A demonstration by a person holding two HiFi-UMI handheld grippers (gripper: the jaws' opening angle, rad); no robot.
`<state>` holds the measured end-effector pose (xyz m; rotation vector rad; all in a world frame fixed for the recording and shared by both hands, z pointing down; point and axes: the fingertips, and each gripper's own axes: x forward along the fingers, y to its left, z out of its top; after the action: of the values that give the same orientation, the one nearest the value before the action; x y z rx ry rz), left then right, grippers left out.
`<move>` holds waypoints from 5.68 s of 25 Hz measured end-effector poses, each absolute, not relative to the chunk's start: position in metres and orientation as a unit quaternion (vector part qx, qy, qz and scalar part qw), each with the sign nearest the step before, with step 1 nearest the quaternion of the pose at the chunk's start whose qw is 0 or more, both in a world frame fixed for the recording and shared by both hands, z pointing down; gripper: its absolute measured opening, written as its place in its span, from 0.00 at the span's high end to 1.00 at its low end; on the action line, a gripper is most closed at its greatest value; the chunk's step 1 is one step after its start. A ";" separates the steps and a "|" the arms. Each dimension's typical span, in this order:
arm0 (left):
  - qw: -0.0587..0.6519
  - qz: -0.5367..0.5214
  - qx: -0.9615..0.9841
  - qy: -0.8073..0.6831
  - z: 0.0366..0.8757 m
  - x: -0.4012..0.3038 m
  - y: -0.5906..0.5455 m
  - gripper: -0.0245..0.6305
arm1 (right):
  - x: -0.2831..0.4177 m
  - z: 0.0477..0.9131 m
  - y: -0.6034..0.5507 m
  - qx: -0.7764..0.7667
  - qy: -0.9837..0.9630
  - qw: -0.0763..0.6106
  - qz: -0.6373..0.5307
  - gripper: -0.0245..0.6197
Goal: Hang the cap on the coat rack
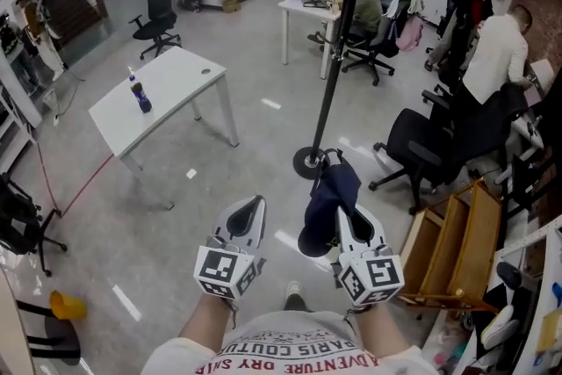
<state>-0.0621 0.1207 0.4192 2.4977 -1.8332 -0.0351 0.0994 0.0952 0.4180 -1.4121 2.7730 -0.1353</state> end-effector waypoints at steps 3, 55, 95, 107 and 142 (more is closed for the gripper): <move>0.016 -0.020 0.809 -0.587 0.410 -0.050 0.072 0.96 | 0.106 0.410 0.050 -0.446 0.894 0.017 -0.035 0.90; 0.004 -0.053 0.917 -0.396 0.366 -0.119 -0.403 0.96 | 0.040 0.162 -0.376 -0.604 0.754 0.086 0.241 0.90; 0.032 -0.029 0.889 -0.455 0.395 -0.110 -0.482 0.96 | 0.051 0.168 -0.531 -0.585 0.770 0.062 0.248 0.90; 0.029 -0.022 0.891 -0.453 0.394 -0.093 -0.486 0.96 | 0.057 0.211 -0.537 -0.570 0.790 0.066 0.214 0.90; -0.010 -0.052 0.908 -0.415 0.376 -0.039 -0.443 0.96 | 0.087 0.377 -0.434 -0.584 0.811 0.022 0.035 0.93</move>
<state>-0.0386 -0.4426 0.3763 2.8705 -1.3134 -0.1644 0.0866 -0.4339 0.3772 -1.8095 2.5108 0.1074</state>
